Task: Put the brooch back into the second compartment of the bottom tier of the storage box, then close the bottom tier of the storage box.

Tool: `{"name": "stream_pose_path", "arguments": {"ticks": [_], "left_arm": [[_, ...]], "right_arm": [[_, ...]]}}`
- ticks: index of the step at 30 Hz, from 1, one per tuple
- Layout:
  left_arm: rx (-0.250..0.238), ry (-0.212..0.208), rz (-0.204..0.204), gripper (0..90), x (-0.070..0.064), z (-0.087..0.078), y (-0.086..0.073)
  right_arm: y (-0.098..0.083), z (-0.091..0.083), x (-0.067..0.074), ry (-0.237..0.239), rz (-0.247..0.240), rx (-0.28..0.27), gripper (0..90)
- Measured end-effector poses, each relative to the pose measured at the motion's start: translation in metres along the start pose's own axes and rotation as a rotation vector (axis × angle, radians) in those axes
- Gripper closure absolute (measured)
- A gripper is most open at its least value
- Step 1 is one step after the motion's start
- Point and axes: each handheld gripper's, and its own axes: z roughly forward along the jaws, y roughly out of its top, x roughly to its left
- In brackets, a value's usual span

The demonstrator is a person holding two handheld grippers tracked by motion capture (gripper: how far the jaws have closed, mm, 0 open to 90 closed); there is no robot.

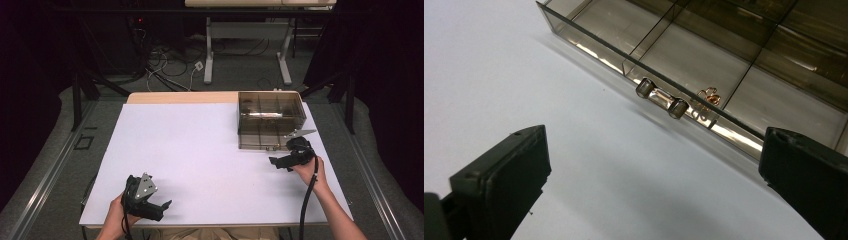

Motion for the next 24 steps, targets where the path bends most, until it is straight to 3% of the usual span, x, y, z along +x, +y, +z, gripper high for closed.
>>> {"name": "stream_pose_path", "arguments": {"ticks": [6,12,14,20,24], "left_arm": [[-0.002,0.003,0.003,0.2,0.0002,-0.0003,0.0],[0.0,0.002,0.0,0.3,-0.0003,-0.0012,0.0003],[-0.003,0.004,0.0,0.3,0.0001,-0.0007,0.0],[0.004,0.006,0.005,0.2,0.001,-0.0014,-0.0004],[0.0,0.008,0.004,0.2,0.001,-0.0003,-0.0008]], "right_arm": [[-0.0009,0.0014,-0.0004,0.009,-0.008,0.005,0.0],[-0.0014,0.001,-0.0002,-0.02,-0.017,-0.01,0.1],[-0.0013,0.0009,-0.0006,-0.017,-0.021,0.009,2.4],[-0.0021,0.0018,-0.0008,-0.05,-0.037,0.01,21.0],[-0.0023,0.0019,0.0016,-0.062,-0.068,-0.001,42.7]]}}
